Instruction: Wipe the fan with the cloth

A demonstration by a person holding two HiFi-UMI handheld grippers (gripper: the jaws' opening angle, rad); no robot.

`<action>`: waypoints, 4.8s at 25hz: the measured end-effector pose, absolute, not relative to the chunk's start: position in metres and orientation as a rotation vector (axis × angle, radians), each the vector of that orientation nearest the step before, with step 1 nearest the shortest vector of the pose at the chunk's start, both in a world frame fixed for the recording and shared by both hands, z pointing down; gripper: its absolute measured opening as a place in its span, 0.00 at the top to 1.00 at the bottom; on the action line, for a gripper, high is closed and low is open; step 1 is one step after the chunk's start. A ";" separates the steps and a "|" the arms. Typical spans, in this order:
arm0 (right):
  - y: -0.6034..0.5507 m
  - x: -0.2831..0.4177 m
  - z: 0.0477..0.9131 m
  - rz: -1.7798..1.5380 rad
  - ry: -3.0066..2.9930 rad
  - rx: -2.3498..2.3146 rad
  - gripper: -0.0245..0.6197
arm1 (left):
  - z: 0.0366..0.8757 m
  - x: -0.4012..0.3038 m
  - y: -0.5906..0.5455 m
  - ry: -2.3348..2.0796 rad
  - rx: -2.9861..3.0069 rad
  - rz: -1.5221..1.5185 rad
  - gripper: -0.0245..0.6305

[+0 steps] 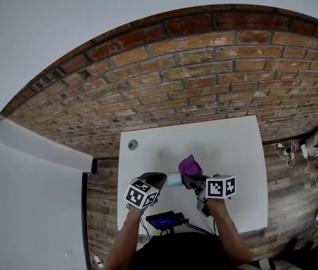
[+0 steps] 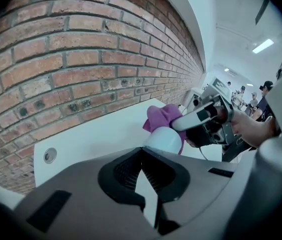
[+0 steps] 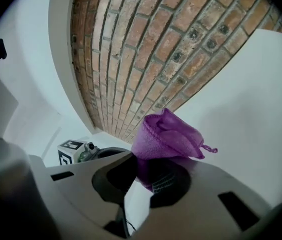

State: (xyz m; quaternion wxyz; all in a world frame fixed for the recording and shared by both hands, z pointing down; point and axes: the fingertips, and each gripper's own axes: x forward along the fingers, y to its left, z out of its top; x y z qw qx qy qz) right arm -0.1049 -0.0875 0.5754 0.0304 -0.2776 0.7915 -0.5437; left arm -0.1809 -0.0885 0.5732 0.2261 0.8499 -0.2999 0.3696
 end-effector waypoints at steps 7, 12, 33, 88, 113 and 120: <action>-0.095 -0.079 0.544 -1.590 2.309 -0.857 0.89 | 0.541 -0.155 -0.082 -0.749 2.477 1.136 0.95; -0.086 -0.108 0.522 -1.579 2.331 -0.671 0.89 | 0.553 -0.147 -0.074 -0.694 2.501 1.268 0.95; -0.065 -0.101 0.541 -1.568 2.051 -0.535 0.89 | 0.550 -0.149 -0.074 -0.785 2.483 1.181 0.95; -0.070 -0.096 0.696 -1.831 2.342 -1.247 0.89 | 0.549 -0.151 -0.075 -0.854 2.464 1.066 0.95; -0.089 -0.095 0.646 -1.870 1.932 -0.654 0.89 | 0.548 -0.151 -0.077 -0.868 2.458 1.030 0.95; -0.094 -0.112 0.633 -1.976 1.767 -0.309 0.89 | 0.549 -0.152 -0.076 -0.872 2.458 1.028 0.95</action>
